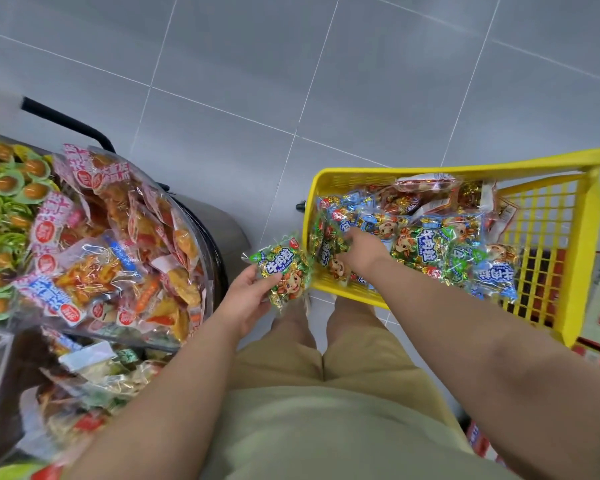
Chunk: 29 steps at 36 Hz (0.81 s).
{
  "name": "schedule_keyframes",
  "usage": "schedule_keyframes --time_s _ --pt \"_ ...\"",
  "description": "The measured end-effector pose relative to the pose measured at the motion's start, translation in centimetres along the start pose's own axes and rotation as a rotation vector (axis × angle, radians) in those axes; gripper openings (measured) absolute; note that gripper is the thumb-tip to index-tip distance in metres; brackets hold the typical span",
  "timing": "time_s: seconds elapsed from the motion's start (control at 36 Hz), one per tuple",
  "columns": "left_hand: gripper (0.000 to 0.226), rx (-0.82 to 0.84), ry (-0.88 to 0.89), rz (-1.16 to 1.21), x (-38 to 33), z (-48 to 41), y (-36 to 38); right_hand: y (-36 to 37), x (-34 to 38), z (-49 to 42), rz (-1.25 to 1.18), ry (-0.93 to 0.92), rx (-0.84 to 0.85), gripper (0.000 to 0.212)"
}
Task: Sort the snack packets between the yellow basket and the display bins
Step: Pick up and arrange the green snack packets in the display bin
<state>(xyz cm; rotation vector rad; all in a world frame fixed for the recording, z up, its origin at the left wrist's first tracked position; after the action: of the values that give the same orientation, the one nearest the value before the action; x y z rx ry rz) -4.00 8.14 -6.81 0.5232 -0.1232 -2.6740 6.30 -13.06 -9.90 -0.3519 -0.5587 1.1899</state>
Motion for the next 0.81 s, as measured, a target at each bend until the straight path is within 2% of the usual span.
schedule_keyframes --time_s 0.11,0.19,0.25,0.36,0.47,0.56,0.64,0.72,0.78,0.81 --pt "0.013 0.012 0.022 0.029 -0.6 0.4 0.0 -1.7 -1.7 1.2 -0.167 0.044 -0.089 0.044" --pt "0.01 0.001 0.023 0.03 -1.5 0.6 0.5 -3.5 -3.4 2.7 -0.336 0.075 -0.256 0.051" --pt "0.01 0.014 0.009 0.029 -2.0 0.6 0.9 -4.3 -4.5 3.7 -0.52 0.109 -0.304 0.059" --pt "0.02 0.134 0.012 0.075 -3.1 1.0 2.4 -3.9 -3.7 5.3 -0.96 0.061 -0.121 0.047" --pt "0.028 0.248 0.004 0.182 -4.3 2.0 3.8 -1.4 -0.7 6.6 -0.92 -0.006 0.012 0.05" --pt "0.044 0.27 0.026 0.155 -4.9 2.4 4.1 0.7 1.7 7.3 -0.888 -0.077 0.006 0.026" --pt "0.055 0.11 0.078 0.096 -5.0 2.2 3.1 2.2 3.4 7.5 -0.862 -0.131 0.026 0.026" --pt "0.049 -0.037 0.082 0.1 -4.4 1.5 1.2 2.9 3.9 6.9 -0.808 -0.155 0.065 0.019" --pt "0.055 -0.139 0.088 0.085 -4.1 1.2 -0.2 3.0 3.5 5.6 -0.805 -0.079 -0.033 0.013" --pt "0.062 -0.179 0.102 0.063 -4.0 1.1 -0.8 3.0 3.0 4.8 -0.798 -0.005 -0.109 0.02"
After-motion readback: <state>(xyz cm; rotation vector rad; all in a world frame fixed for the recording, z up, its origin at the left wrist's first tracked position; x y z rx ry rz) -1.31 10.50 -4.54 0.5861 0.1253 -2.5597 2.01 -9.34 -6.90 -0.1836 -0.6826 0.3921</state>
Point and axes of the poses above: each hand's wrist, its own z-axis away from the middle knuckle, its own y-axis out of the palm, x = y × z, the point moved 3 cm from there along -z, towards the middle knuckle, and after that the axes turned 5 degrees about z, right-handed, at the moved point
